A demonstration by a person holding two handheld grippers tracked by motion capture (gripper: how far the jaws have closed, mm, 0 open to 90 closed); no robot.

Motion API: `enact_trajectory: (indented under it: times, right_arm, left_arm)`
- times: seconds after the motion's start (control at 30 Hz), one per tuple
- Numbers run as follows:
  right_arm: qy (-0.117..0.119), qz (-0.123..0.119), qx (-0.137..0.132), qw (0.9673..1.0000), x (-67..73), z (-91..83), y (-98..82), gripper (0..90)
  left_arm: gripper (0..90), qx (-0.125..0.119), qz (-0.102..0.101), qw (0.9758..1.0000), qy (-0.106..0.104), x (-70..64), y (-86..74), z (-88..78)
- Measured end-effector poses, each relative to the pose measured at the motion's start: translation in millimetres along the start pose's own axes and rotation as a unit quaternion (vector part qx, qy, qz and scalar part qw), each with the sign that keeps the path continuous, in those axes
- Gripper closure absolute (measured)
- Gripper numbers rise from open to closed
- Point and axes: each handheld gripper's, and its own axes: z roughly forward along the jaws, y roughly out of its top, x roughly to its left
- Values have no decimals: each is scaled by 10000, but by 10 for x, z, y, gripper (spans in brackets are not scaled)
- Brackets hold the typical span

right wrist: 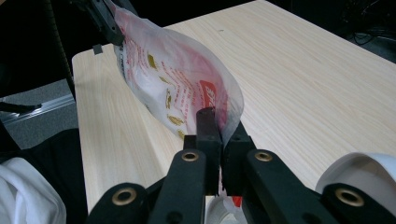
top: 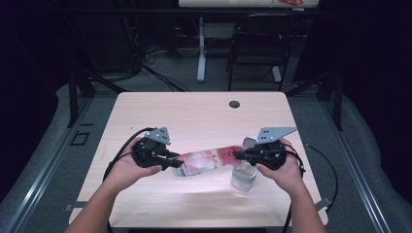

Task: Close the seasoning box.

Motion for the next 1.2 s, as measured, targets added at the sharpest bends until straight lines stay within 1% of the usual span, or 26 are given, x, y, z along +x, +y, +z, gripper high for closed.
enact_trajectory:
  times: [0.4,0.43,0.67,0.77,0.93,1.2]
  right_arm:
    - [6,19,-24,10000,-9,-11,-12,885]
    - [6,20,-21,10000,-11,-14,-13,884]
    - [-4,43,-47,10000,-19,-20,-21,869]
    - [-26,25,-26,10000,-23,-28,-19,858]
    - [-86,-14,12,10000,-16,-42,-10,842]
    - [-126,31,-62,9999,-27,-76,-15,822]
  left_arm:
    - [755,36,9,10000,-8,-1,43,-19]
    - [756,42,38,10000,4,1,48,-21]
    - [757,42,25,10000,2,0,66,-26]
    - [757,44,32,10000,21,-5,74,-29]
    - [758,47,45,10000,-9,-3,84,-35]
    - [758,48,31,10000,12,-1,96,-34]
